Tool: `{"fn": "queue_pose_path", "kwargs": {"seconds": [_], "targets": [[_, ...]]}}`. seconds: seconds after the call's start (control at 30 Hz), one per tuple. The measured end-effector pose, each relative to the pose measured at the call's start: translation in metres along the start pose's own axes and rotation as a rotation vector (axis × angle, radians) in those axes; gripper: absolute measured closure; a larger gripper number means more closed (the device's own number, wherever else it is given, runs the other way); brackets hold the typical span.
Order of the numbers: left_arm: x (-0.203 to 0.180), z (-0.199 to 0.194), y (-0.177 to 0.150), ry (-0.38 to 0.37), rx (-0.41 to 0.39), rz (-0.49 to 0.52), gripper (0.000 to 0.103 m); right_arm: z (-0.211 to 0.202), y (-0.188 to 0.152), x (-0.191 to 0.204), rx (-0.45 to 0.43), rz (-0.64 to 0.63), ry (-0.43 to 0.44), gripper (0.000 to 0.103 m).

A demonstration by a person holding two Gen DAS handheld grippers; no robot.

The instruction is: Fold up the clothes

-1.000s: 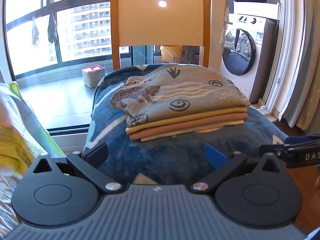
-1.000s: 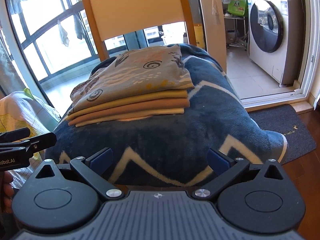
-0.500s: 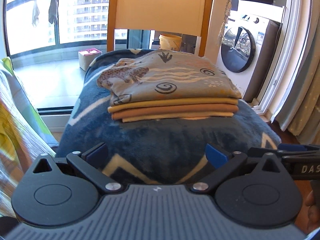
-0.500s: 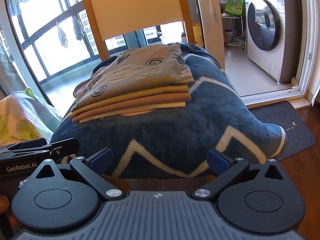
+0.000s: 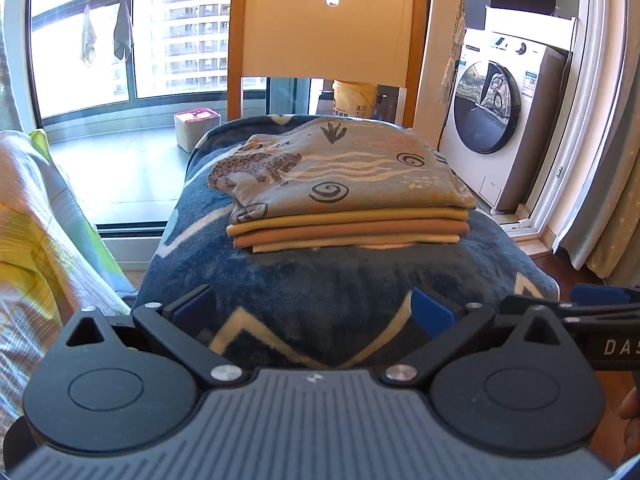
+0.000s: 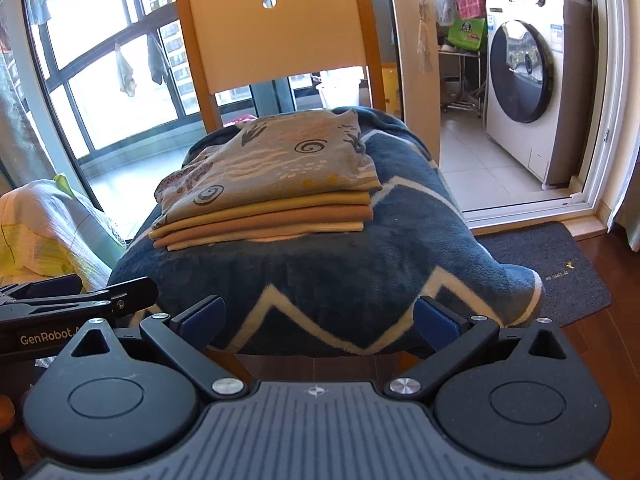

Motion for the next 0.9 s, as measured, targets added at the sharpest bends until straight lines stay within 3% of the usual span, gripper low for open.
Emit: {"fn": "queue_pose_path", "kwargs": {"seconds": [0.43,0.9], "targets": [[-0.004,-0.046,-0.02,0.025,-0.024,-0.008,0.001,-0.047,-0.018,-0.011,-0.039,-0.005,-0.022,0.0],[0.0,-0.051,-0.024,0.05,-0.031,-0.025,0.001,-0.048,-0.02,-0.008,-0.046,-0.016,-0.014,0.0]]}}
Point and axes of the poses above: each gripper's, at about its wrist camera, not at the fingertips, and z roughly the way its jaws point, x to its left, y to its top, the point moved 10 cm from there along z, roughly the way its jaws point, and after that the axes turned 15 degrees about x, right-handed, at the moved point
